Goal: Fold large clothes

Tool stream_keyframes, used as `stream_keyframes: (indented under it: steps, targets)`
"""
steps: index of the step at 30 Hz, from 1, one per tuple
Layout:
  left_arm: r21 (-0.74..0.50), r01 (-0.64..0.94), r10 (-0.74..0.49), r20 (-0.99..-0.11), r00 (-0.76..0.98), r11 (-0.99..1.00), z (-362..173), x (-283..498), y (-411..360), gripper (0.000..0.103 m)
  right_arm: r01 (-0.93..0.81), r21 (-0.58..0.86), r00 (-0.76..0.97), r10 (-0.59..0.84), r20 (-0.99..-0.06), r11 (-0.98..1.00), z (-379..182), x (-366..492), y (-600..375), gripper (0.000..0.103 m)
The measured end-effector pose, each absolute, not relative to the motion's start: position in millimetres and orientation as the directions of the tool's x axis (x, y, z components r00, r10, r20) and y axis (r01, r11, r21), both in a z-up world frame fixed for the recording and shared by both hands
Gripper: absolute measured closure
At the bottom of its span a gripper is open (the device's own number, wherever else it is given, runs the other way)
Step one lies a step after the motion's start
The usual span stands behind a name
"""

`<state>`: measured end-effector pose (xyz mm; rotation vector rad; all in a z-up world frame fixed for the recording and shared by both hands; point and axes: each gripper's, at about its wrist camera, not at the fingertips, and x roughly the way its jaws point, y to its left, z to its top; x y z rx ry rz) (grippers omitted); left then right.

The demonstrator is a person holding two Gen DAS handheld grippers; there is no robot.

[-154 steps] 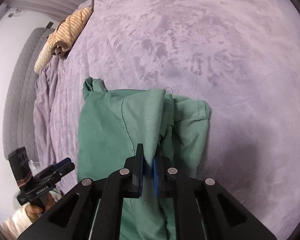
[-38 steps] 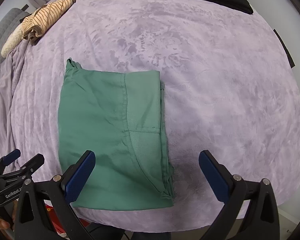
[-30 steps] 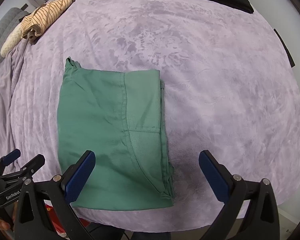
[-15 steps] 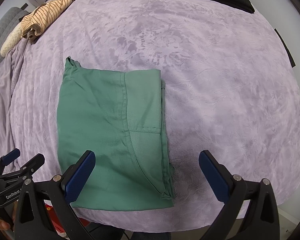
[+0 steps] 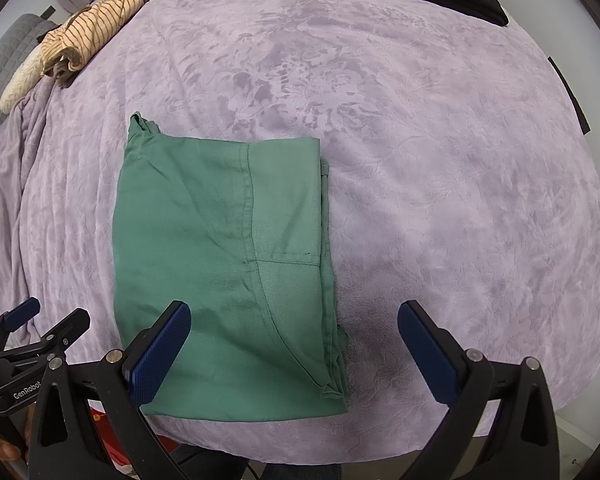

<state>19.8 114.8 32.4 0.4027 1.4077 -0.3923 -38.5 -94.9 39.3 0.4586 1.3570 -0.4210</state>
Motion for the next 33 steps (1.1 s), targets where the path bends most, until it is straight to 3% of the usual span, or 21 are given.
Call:
stream_keyframes:
  steps: [33]
  targets:
    - [0.071,0.504,-0.014,-0.986,0.164,0.861,35.4,22.6,114.8,0.001,0.534,0.064,0.151,-0.021,-0.988,0.843,32.8,-41.9,-95.8,0.0]
